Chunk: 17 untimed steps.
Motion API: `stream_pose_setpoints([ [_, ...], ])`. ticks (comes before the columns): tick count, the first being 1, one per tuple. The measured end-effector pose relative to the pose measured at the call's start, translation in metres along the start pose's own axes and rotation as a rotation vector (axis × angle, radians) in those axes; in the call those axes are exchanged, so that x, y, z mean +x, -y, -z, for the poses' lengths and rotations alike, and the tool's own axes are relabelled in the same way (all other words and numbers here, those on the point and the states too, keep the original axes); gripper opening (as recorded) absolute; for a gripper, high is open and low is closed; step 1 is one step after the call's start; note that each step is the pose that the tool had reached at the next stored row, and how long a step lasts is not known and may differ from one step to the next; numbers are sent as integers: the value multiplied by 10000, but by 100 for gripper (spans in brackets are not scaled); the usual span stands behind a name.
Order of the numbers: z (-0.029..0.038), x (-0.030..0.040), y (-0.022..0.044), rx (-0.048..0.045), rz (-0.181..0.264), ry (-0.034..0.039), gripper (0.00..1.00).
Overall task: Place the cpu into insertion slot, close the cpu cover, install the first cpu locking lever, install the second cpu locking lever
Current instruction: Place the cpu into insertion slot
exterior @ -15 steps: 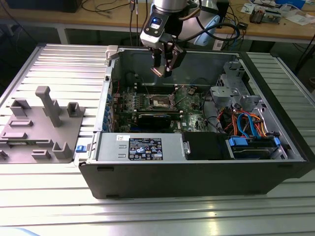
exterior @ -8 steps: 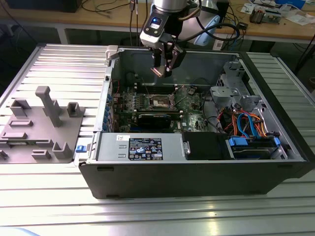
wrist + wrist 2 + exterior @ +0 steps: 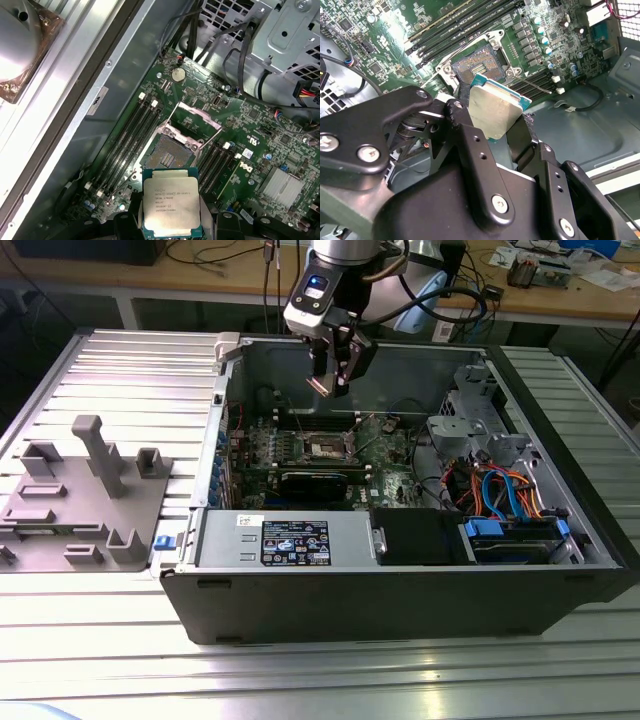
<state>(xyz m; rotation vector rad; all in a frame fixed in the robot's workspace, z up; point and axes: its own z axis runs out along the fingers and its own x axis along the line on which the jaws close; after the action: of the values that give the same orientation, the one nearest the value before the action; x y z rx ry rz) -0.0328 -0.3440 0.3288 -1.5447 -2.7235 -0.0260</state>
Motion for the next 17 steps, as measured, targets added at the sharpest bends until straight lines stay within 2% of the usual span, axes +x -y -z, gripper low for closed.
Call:
stream_pose_setpoints([
  [17,0,0,0,-4,-247,2,54],
])
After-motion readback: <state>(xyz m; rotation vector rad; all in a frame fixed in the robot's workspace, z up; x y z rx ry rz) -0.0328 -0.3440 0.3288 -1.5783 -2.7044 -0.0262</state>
